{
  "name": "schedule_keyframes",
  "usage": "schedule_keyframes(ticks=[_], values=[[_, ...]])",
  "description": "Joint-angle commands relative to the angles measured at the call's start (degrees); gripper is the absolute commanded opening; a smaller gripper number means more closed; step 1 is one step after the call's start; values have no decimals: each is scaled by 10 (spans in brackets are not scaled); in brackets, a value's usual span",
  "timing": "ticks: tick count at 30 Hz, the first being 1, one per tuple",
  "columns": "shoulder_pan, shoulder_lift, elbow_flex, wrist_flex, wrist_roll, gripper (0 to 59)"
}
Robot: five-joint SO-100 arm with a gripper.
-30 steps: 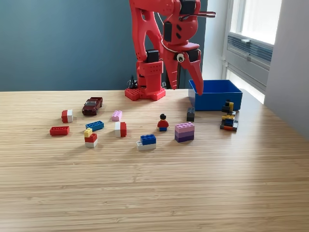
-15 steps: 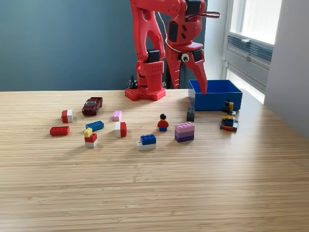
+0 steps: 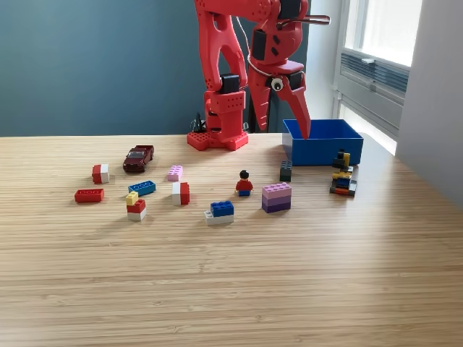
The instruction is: Grasp a lego block and put it in the bin.
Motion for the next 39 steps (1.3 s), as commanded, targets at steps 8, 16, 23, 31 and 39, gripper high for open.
schedule_keyframes(ticks=[8,16,23,31,39], values=[[-14,4,-46,-5,18,398],[-14,3,-77,-11,41,359],[-14,0,-81,-21,53,286],[-6,-82,-88,-28,43,264],[-3,-159,-114,-40,38,259]])
